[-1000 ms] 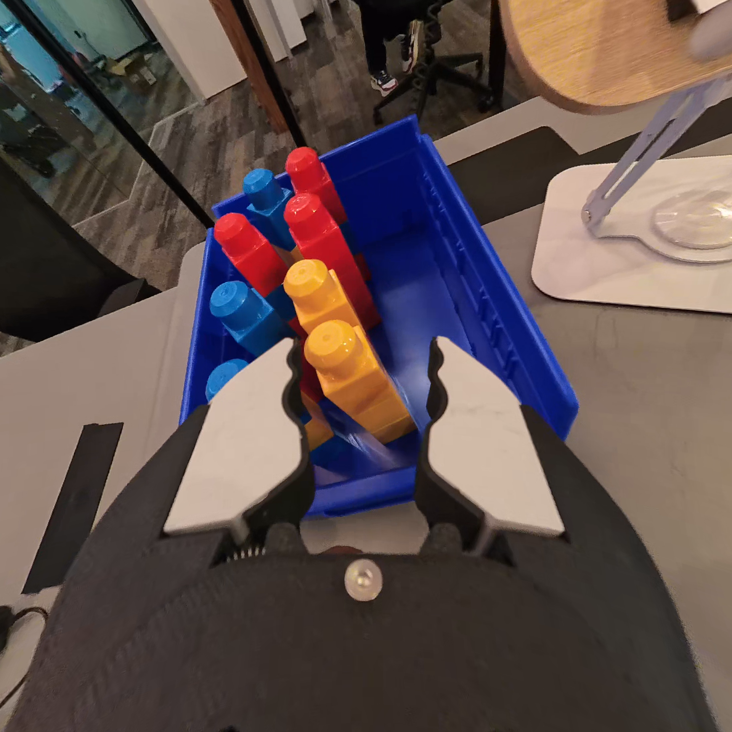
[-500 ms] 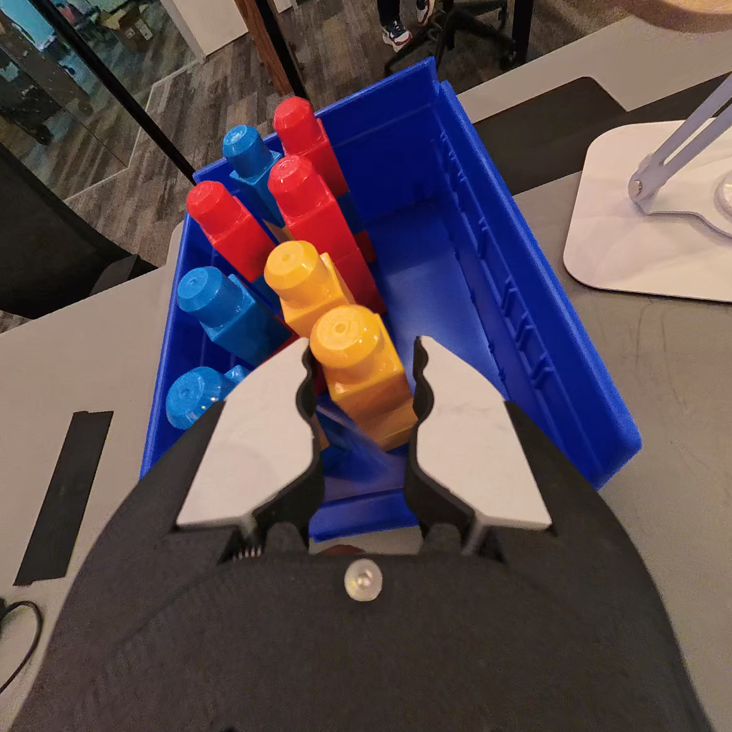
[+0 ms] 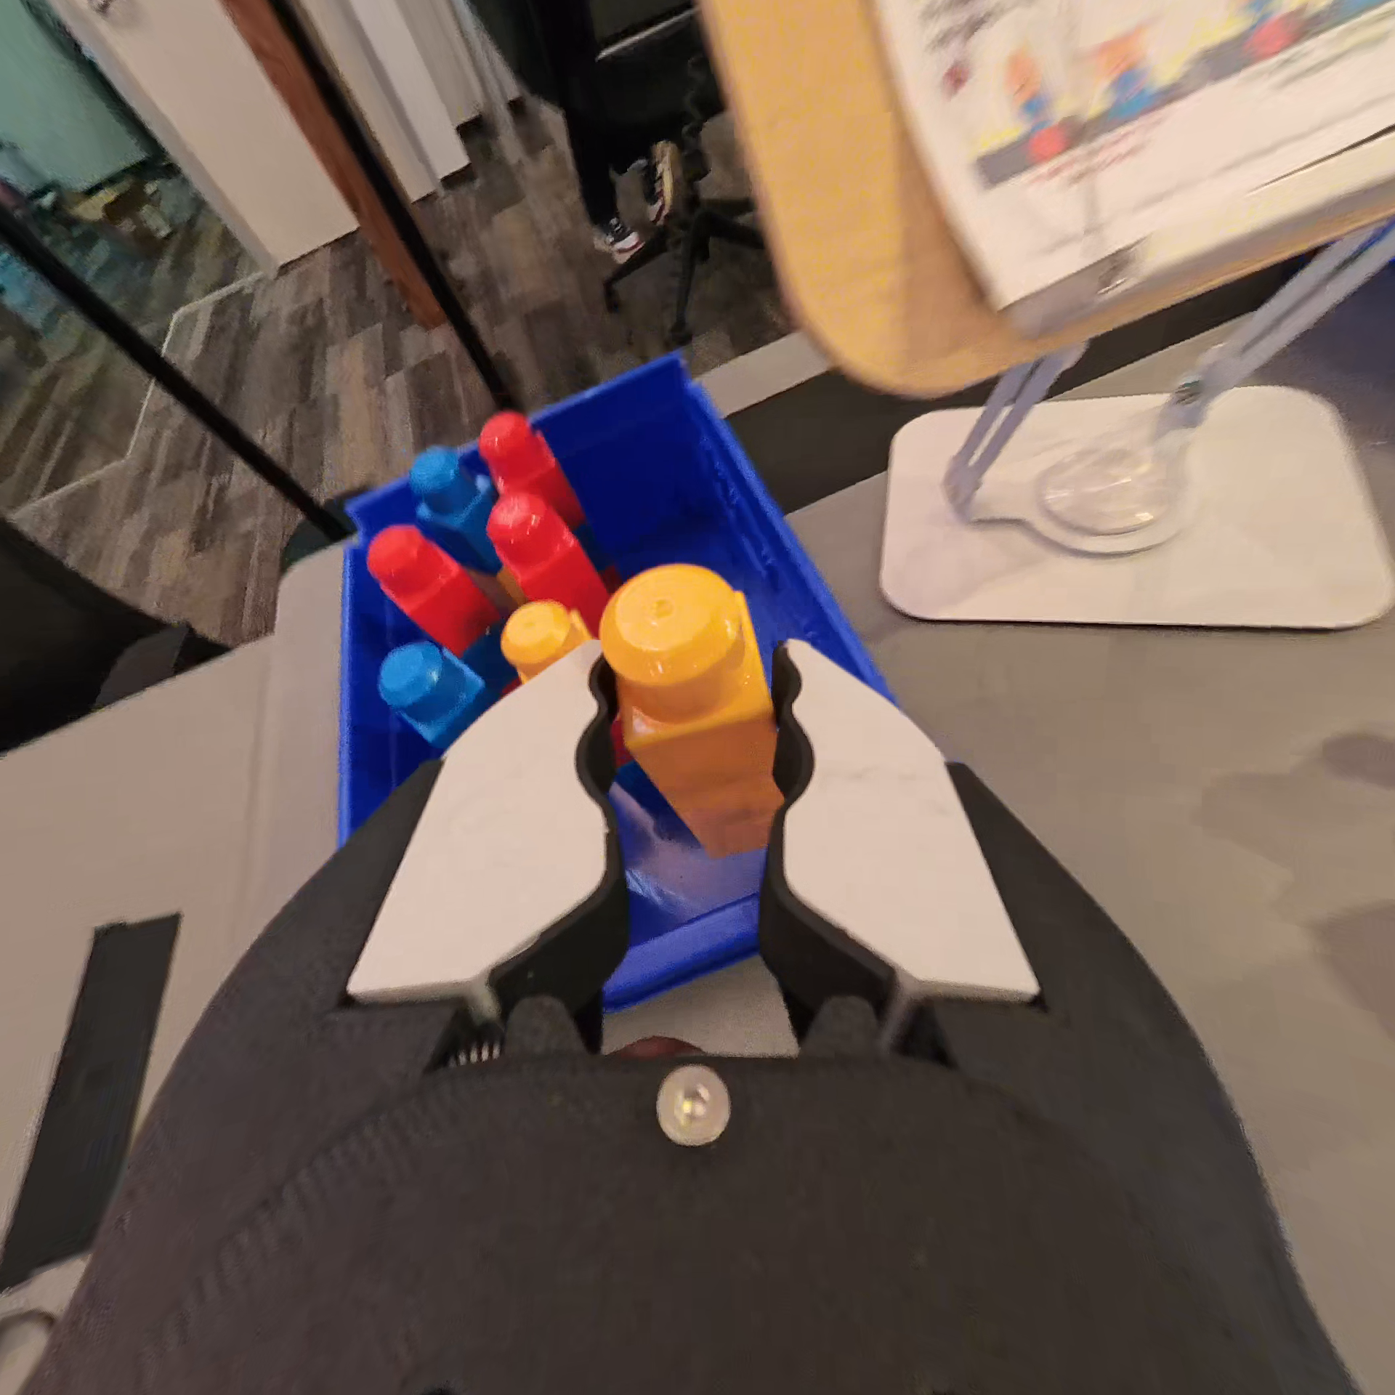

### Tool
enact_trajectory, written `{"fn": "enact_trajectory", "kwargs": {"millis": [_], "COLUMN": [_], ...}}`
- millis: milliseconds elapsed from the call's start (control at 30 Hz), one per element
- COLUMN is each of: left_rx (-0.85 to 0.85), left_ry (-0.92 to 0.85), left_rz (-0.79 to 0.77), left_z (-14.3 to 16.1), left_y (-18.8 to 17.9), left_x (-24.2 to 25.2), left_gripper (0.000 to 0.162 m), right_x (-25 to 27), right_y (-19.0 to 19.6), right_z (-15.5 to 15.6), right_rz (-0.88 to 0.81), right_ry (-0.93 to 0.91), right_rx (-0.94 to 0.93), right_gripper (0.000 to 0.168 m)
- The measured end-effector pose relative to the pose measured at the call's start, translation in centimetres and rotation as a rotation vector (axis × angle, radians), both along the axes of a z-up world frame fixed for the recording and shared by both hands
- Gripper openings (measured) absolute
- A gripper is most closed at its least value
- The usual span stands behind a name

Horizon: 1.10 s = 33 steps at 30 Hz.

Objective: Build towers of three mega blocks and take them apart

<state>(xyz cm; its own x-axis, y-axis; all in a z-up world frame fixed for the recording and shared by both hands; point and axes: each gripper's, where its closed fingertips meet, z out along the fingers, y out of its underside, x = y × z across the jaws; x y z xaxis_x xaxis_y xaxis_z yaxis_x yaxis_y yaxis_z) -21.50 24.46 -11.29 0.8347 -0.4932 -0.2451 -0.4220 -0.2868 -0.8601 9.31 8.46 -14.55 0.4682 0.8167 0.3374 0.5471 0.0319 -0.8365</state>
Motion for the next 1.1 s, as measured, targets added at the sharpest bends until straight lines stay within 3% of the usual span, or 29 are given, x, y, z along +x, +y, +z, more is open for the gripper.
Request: {"fn": "enact_trajectory", "kwargs": {"millis": [100,200,400,500,600,800,867,1100], "left_rx": [0.000,-0.035,-0.120,-0.156,-0.169,-0.180,-0.189,-0.300], "left_ry": [-0.006,-0.066,-0.102,-0.113,-0.131,-0.221,-0.281,-0.306], "left_rz": [-0.156,-0.413,-0.841,-0.976,-1.046,-1.091,-1.082,-1.059], "left_z": [4.0,6.4,6.7,6.4,6.2,6.5,6.6,2.7], "left_y": [-2.8,-7.0,-13.9,-15.8,-16.6,-16.3,-15.8,-15.6], "left_x": [2.7,8.2,18.6,21.9,24.0,25.6,25.4,25.9], "left_gripper": [0.039,0.038,0.038,0.038,0.038,0.038,0.046,0.055], "right_x": [-2.2,-4.5,-8.3,-9.3,-9.4,-7.9,-7.3,-6.0], "right_y": [-0.3,-0.5,-0.2,-0.6,-0.9,-0.7,-0.4,0.2], "right_z": [1.0,2.2,3.5,3.9,4.0,4.1,4.5,4.7], "right_rz": [0.072,0.159,0.287,0.346,0.379,0.364,0.349,0.325], "right_ry": [0.071,0.139,0.239,0.298,0.330,0.407,0.452,0.520], "right_rx": [-0.023,-0.043,-0.110,-0.167,-0.185,-0.219,-0.221,-0.222], "right_gripper": [0.039,0.043,0.059,0.058,0.044,0.040,0.039,0.038]}}
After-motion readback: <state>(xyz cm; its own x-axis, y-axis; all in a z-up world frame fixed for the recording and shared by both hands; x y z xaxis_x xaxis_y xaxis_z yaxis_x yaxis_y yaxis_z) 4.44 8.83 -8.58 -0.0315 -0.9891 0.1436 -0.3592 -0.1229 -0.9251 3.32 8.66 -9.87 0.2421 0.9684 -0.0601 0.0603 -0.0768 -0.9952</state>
